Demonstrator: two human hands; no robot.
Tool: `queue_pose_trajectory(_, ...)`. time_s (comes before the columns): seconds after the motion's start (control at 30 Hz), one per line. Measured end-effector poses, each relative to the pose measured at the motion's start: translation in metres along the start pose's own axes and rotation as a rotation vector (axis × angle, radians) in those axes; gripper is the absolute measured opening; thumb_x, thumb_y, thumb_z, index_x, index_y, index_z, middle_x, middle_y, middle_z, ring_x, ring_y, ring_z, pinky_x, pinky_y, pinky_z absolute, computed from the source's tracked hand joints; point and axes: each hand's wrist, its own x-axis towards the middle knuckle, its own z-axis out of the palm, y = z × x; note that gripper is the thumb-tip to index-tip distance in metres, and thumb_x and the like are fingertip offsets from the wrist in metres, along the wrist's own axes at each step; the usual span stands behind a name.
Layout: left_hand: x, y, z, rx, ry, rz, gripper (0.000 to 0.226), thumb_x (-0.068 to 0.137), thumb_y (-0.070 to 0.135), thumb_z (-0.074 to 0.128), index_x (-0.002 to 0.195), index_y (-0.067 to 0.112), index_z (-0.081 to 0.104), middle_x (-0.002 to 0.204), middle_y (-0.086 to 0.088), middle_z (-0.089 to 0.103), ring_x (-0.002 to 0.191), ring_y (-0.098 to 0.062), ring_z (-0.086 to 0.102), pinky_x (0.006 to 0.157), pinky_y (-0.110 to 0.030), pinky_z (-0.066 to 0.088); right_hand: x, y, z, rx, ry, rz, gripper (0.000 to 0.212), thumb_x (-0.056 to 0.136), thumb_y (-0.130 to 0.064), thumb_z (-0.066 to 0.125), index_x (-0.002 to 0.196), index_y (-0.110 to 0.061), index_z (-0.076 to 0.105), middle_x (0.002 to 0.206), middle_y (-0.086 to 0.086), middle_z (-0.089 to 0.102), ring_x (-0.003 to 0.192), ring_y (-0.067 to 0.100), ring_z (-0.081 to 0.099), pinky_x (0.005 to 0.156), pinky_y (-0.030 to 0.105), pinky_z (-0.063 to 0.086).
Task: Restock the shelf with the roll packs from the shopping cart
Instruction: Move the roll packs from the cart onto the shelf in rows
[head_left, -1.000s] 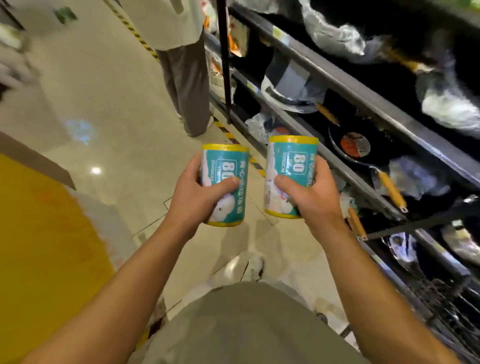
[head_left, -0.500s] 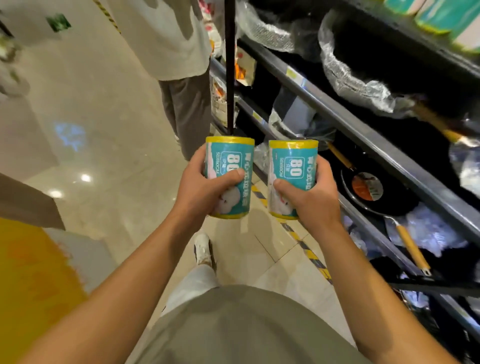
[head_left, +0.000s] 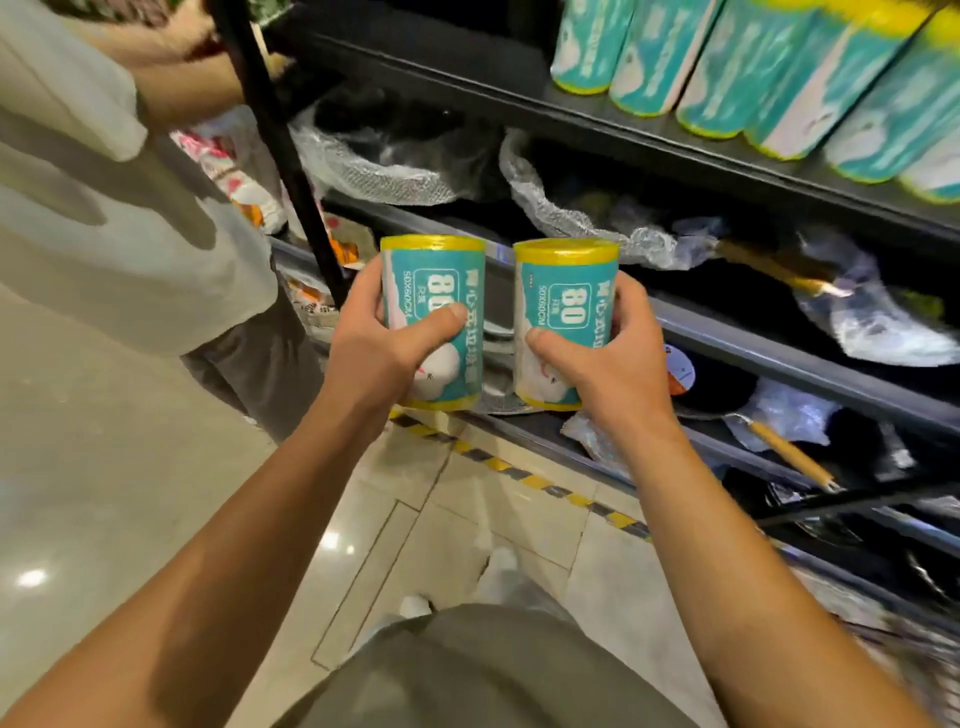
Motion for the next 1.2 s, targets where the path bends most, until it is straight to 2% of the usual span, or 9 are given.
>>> queue_pose_trajectory(0.13, 0.051, 0.01, 0.003, 0.029, -0.05, 0.035, 0.046, 0.085, 0.01, 0.076, 0.125, 0.015, 0.054, 0.108, -0.006, 0.072, 0.096, -0.02, 0.072, 0.08, -0.038, 0.061, 0.037, -0.012, 0.008, 0.015, 0.09, -0.003, 0.063, 0.071, -0.016, 0.085, 0.126, -0.023, 0.054, 0.105, -0.009, 0.07, 0.09, 0.004, 0.07, 0.074, 0.028, 0.06)
queue_pose_trajectory(0.33, 0.136, 0.023, 0.015, 0.097, -0.114, 0.073, 0.054, 0.077, 0.018, 0.082, 0.123, 0.018, 0.054, 0.106, 0.0, 0.073, 0.094, -0.018, 0.073, 0.079, -0.04, 0.062, 0.103, -0.027, 0.018, 0.075, 0.201, -0.06, 0.066, 0.074, -0.011, 0.084, 0.128, -0.027, 0.049, 0.102, -0.019, 0.065, 0.086, -0.008, 0.066, 0.067, 0.013, 0.053)
queue_pose_trajectory(0.4, 0.161, 0.031, 0.018, 0.108, -0.115, 0.082, 0.059, 0.078, 0.017, 0.082, 0.128, 0.017, 0.052, 0.108, -0.001, 0.072, 0.095, -0.018, 0.073, 0.079, -0.04, 0.061, 0.123, -0.033, 0.022, 0.087, 0.22, -0.075, 0.066, 0.074, -0.011, 0.084, 0.129, -0.028, 0.049, 0.103, -0.018, 0.065, 0.088, -0.007, 0.066, 0.071, 0.015, 0.055)
queue_pose_trajectory(0.53, 0.203, 0.049, 0.024, 0.116, -0.123, 0.125, 0.045, 0.081, 0.014, 0.08, 0.12, 0.016, 0.057, 0.105, 0.002, 0.074, 0.093, -0.014, 0.073, 0.078, -0.038, 0.062, 0.156, -0.048, 0.027, 0.082, 0.246, -0.127, 0.062, 0.075, -0.01, 0.084, 0.125, -0.028, 0.052, 0.104, -0.017, 0.067, 0.091, -0.002, 0.068, 0.075, 0.023, 0.058)
queue_pose_trajectory(0.63, 0.233, 0.064, 0.028, 0.112, -0.125, 0.164, 0.047, 0.079, 0.014, 0.081, 0.118, 0.014, 0.056, 0.104, 0.002, 0.073, 0.092, -0.012, 0.073, 0.073, -0.032, 0.06, 0.176, -0.059, 0.031, 0.086, 0.272, -0.15, 0.064, 0.075, -0.012, 0.084, 0.129, -0.022, 0.052, 0.109, -0.012, 0.069, 0.094, 0.002, 0.069, 0.077, 0.025, 0.059)
queue_pose_trajectory(0.77, 0.278, 0.078, 0.031, 0.128, -0.13, 0.219, 0.073, 0.061, 0.032, 0.088, 0.122, 0.018, 0.05, 0.11, 0.001, 0.07, 0.098, -0.014, 0.072, 0.083, -0.044, 0.06, 0.196, -0.067, 0.042, 0.077, 0.318, -0.175, 0.067, 0.074, -0.012, 0.085, 0.131, -0.018, 0.052, 0.114, -0.006, 0.069, 0.099, 0.004, 0.069, 0.08, 0.027, 0.059)
queue_pose_trajectory(0.9, 0.323, 0.085, 0.04, 0.122, -0.181, 0.305, 0.083, 0.056, 0.034, 0.089, 0.125, 0.016, 0.047, 0.114, 0.0, 0.068, 0.102, -0.012, 0.07, 0.087, -0.044, 0.059, 0.211, -0.069, 0.058, 0.075, 0.39, -0.18, 0.068, 0.073, -0.012, 0.086, 0.13, -0.018, 0.05, 0.115, -0.005, 0.068, 0.1, 0.005, 0.069, 0.082, 0.029, 0.059)
queue_pose_trajectory(1.1, 0.392, 0.084, 0.052, 0.136, -0.323, 0.389, 0.086, 0.063, 0.021, 0.089, 0.133, 0.013, 0.041, 0.124, -0.002, 0.061, 0.11, -0.011, 0.065, 0.095, -0.042, 0.056, 0.234, -0.072, 0.088, 0.067, 0.521, -0.182, 0.071, 0.073, -0.011, 0.086, 0.133, -0.018, 0.05, 0.117, -0.005, 0.067, 0.101, 0.005, 0.068, 0.082, 0.027, 0.059)
queue_pose_trajectory(1.2, 0.424, 0.079, 0.063, 0.151, -0.392, 0.391, 0.075, 0.069, 0.015, 0.089, 0.126, 0.011, 0.041, 0.119, -0.001, 0.06, 0.11, -0.011, 0.064, 0.095, -0.041, 0.055, 0.244, -0.074, 0.101, 0.052, 0.57, -0.188, 0.069, 0.071, -0.012, 0.087, 0.129, -0.017, 0.05, 0.113, -0.005, 0.067, 0.098, 0.004, 0.069, 0.079, 0.024, 0.058)
